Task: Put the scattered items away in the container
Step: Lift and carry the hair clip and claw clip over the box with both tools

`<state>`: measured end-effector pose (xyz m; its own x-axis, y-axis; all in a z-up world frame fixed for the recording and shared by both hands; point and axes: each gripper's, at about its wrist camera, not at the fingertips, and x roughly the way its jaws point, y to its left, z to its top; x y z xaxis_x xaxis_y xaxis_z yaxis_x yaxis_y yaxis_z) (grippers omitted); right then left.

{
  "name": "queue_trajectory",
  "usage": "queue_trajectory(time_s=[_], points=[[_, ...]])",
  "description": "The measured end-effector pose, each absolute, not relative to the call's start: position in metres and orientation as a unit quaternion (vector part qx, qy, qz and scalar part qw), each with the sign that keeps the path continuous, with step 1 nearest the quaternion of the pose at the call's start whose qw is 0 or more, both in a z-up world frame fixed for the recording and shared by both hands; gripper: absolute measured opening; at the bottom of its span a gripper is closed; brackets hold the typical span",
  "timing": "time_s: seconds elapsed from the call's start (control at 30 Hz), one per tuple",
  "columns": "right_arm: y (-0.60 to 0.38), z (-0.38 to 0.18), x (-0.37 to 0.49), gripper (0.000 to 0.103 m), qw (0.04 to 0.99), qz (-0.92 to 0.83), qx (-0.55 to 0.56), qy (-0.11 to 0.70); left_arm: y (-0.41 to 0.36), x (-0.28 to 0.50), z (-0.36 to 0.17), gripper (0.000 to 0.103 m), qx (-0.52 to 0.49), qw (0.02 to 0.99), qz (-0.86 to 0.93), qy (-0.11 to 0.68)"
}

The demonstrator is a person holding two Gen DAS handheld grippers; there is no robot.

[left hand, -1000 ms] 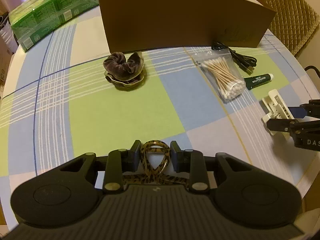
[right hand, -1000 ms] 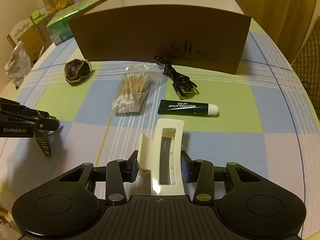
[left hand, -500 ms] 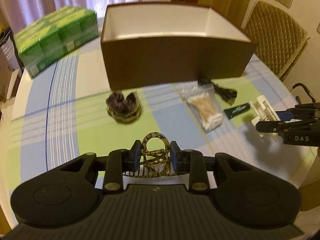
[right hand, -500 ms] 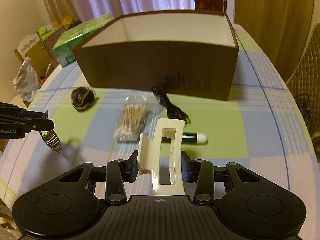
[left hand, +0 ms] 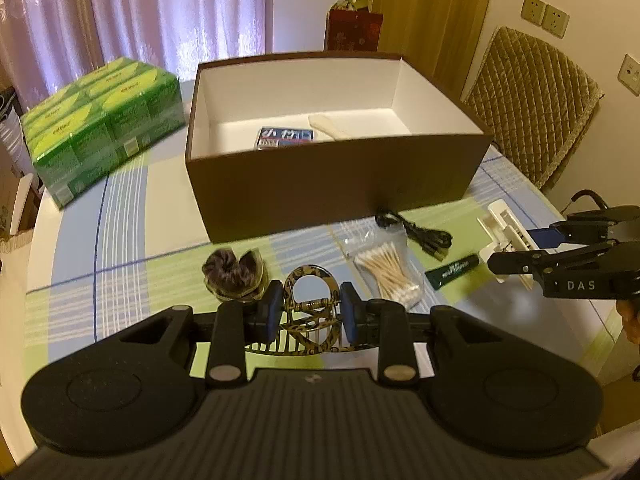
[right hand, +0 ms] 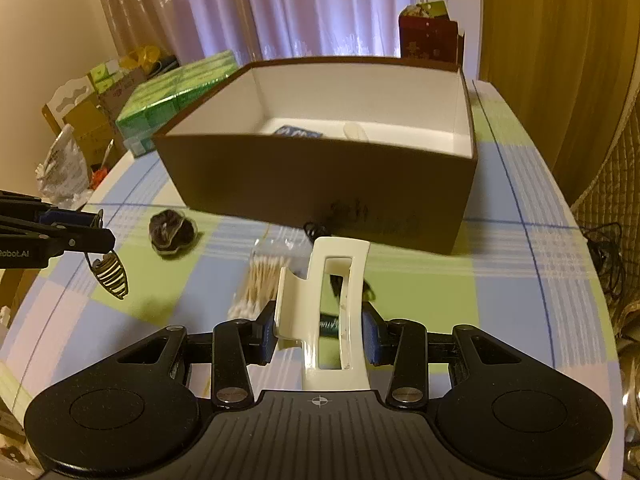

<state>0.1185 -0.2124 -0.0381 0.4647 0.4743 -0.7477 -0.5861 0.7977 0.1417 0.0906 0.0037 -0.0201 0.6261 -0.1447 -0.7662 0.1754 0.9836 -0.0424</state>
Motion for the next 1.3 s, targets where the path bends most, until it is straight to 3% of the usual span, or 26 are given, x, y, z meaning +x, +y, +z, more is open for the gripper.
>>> queue_trajectory(time_s=[0.77, 1.3], points=[[-0.22, 0.0, 0.167, 0.044, 0.858, 0.344, -0.04, 0.38, 0.004, 0.13, 0.026, 0.025, 0.039, 0.922, -0.101, 0.372], [-0.19, 0.038, 0.256, 0.044, 0.87, 0.367, -0.047, 0.326, 0.003, 0.226, 0.047, 0.025, 0.086, 0.927, -0.114, 0.347]])
